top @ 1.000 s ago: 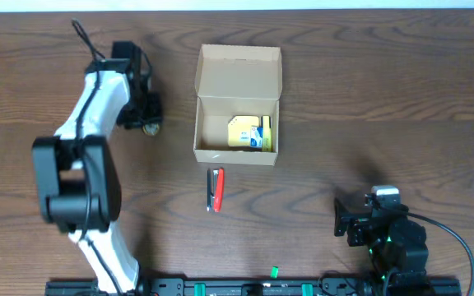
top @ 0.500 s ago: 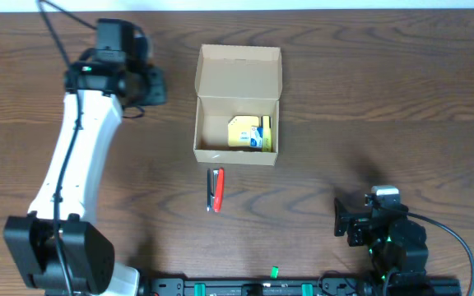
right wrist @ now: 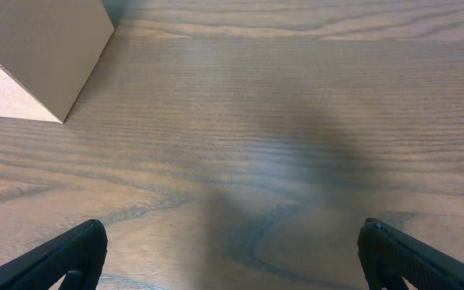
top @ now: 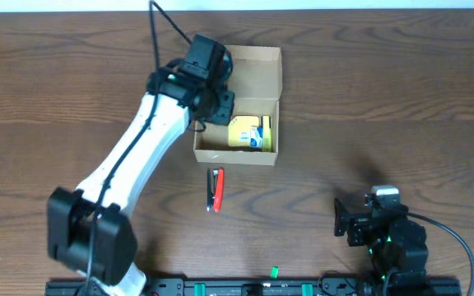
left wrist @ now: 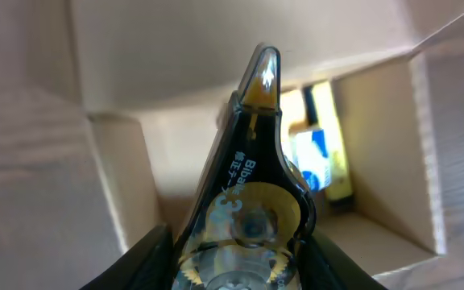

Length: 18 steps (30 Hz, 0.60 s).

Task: Pack container
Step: 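Carry the correction tape into the box and open the left gripper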

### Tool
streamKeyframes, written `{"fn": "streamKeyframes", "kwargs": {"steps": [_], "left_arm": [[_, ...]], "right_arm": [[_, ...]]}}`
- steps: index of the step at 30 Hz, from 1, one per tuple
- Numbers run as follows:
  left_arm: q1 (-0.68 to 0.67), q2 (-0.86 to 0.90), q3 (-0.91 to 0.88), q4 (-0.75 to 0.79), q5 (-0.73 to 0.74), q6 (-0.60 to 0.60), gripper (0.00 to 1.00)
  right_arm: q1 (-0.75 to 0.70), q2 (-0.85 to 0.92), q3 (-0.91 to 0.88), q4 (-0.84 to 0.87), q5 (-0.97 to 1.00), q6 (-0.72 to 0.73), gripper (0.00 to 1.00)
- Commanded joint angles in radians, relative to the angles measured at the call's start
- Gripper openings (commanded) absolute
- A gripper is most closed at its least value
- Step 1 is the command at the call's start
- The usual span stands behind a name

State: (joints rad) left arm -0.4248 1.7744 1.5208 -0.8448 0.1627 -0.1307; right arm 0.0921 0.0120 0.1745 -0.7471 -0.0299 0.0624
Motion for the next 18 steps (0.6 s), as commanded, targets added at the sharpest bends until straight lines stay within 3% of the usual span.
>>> {"fn": "streamKeyframes", "kwargs": {"steps": [1,5,11,13,18], "left_arm": [[-0.001,0.05,0.016,-0.03,0.015,-0.035,0.42],[-0.001,0.109,0.016,-0.043,0.023,-0.043,0.43],[-0.001,0.166,0.016,-0.036,0.022,-0.054,0.59],[-0.001,0.169,0.016,-0.033,0.022,-0.054,0.69],[0.0,0.165,0.016,-0.01,0.022,-0.077,0.74]], "right_arm": [[0.006,-0.006,-0.012,-0.004,-0.004,-0.015,0.99],[0.006,-0.006,-0.012,-0.004,-0.004,-0.015,0.99],[0.006,-0.006,-0.012,-0.004,-0.004,-0.015,0.99],[0.006,-0.006,-0.012,-0.004,-0.004,-0.015,0.99],[0.006,-0.006,-0.012,-0.004,-0.004,-0.015,0.99]]}}
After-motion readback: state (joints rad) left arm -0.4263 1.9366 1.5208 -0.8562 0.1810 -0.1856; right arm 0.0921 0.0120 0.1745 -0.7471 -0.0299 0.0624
